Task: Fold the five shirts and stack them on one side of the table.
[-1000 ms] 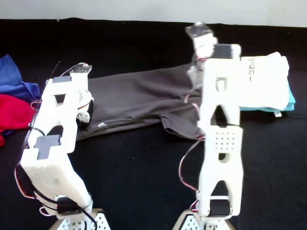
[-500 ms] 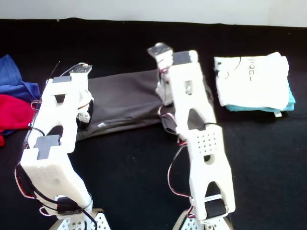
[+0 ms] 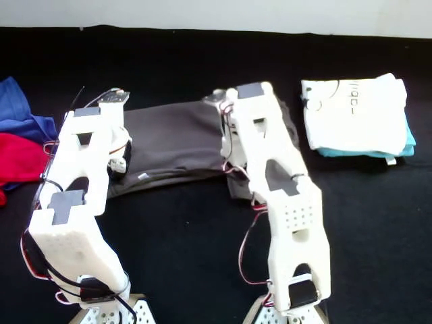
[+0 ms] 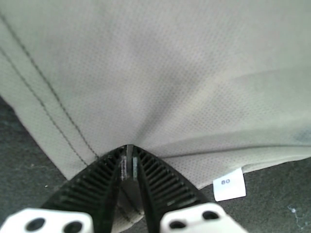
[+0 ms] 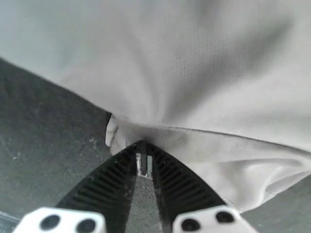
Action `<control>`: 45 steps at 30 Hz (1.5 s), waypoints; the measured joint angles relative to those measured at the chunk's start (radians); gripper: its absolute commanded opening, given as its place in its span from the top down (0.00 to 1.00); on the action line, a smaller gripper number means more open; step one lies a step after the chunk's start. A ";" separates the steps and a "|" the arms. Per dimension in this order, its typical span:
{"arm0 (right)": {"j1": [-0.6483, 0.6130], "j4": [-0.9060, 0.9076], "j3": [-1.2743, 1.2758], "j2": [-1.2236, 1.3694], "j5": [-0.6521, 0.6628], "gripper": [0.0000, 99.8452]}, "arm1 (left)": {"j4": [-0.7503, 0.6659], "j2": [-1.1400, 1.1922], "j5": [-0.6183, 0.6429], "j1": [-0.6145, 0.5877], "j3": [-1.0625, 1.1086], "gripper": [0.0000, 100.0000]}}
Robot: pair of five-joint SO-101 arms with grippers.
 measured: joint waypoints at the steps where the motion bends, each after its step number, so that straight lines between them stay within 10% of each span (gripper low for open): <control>1: 0.008 -0.008 -0.012 -0.023 0.003 0.99 | 0.000 0.000 0.000 0.000 0.000 0.99; 13: 0.232 -0.632 -0.167 0.140 0.005 0.99 | 0.000 0.000 0.000 0.000 0.000 0.99; 22: 0.287 -0.706 -0.296 0.296 0.006 0.99 | 0.000 0.000 0.000 0.000 0.000 0.99; 45: 0.324 0.005 -0.936 0.287 -0.035 0.87 | 0.000 0.000 0.000 0.000 0.000 0.99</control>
